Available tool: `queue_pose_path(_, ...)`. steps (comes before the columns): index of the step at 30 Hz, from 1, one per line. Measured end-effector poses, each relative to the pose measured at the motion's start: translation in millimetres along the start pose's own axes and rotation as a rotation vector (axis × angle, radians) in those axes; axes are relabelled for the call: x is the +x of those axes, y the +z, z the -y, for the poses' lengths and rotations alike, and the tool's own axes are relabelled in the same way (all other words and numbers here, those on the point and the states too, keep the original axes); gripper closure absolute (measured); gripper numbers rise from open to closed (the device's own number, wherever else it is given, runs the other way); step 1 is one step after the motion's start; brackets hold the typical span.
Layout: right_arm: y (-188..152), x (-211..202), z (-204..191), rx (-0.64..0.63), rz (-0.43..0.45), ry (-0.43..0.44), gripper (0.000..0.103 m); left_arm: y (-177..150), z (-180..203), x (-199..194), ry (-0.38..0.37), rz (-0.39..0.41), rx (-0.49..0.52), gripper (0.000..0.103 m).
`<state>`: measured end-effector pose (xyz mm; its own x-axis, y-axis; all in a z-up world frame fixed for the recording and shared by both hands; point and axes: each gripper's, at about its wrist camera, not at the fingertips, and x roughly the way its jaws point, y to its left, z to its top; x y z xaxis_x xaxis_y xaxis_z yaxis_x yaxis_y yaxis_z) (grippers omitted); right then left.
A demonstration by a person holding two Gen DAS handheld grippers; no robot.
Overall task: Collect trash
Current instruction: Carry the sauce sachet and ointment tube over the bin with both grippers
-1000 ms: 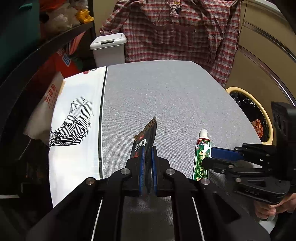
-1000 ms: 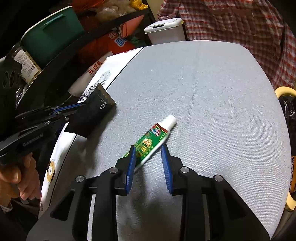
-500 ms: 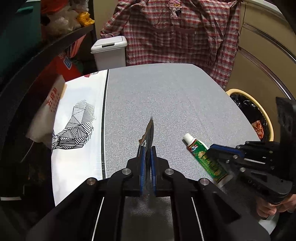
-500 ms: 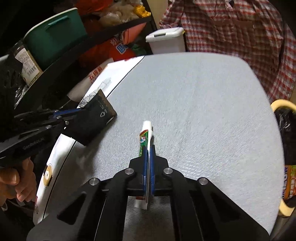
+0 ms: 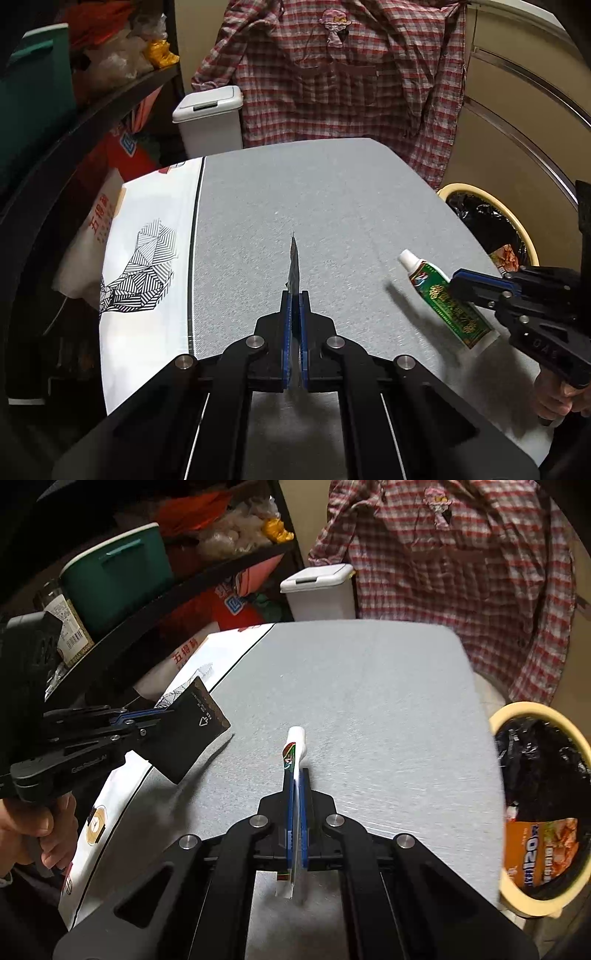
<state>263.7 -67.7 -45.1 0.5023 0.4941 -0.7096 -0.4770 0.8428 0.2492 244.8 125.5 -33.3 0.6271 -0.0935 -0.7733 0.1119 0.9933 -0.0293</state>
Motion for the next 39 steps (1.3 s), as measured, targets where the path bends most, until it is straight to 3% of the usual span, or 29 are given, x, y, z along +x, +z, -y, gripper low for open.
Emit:
queue_pose_path(21,-2,-101,67,0.071,0.177,-0.102,0.1,14,66,-37,0.002,0.108,-0.037,0.099)
queue_pose_path(31,-5,-148,107,0.123,0.236,-0.182,0.1,17,107,-59,-0.028,0.163,-0.027,0.099)
queue_pose_path(39,-3,-174,140,0.153,0.281,-0.244,0.1,17,138,-59,-0.067,0.161,-0.035,0.099)
